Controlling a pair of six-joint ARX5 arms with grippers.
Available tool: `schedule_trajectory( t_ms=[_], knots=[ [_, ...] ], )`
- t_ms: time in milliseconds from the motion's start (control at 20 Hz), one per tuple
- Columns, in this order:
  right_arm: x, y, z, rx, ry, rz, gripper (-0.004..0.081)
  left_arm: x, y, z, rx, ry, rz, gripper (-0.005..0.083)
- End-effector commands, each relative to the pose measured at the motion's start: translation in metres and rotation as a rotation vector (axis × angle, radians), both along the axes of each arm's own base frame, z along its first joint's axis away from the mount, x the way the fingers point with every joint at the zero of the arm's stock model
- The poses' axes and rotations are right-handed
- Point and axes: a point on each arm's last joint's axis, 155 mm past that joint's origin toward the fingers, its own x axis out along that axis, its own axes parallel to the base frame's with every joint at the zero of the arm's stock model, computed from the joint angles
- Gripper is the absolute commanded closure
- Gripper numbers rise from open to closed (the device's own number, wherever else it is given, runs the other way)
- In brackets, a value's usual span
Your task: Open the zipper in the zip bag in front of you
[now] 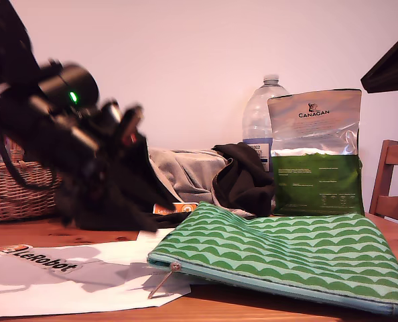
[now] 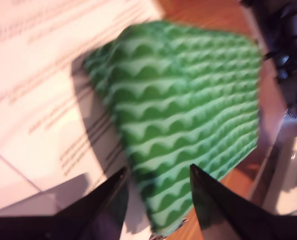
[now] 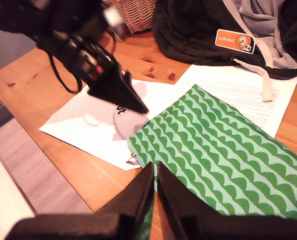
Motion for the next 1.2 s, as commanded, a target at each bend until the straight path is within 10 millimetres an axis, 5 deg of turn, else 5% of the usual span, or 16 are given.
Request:
schedule_trajectory(
  t_ms=[0,400,700,950,1150],
  knots=[
    [-0.001,0.002,-0.004,-0.002,0.004,0.011,0.0782,-0.004,-0.003,-0.013,0.026,0.025,-0.005,0.0431],
    [0.000,0.002,-0.002,0.002,-0.006,0.009,0.0782,-0.022,-0.020,-0.019,0.027,0.043,-0.067,0.0432],
    [0.002,0.003,0.002,0.010,-0.020,0.009,0.0782,-0.015,-0.029,-0.030,0.026,0.030,-0.047,0.0444],
    [0.000,0.005,0.004,0.020,-0.024,0.025,0.0782,0.001,-0.039,-0.017,-0.030,-0.037,-0.023,0.0803],
    [-0.006,0.011,0.005,0.033,-0.017,0.065,0.0782,0.013,-0.050,-0.001,-0.107,-0.032,0.026,0.0793]
  ],
)
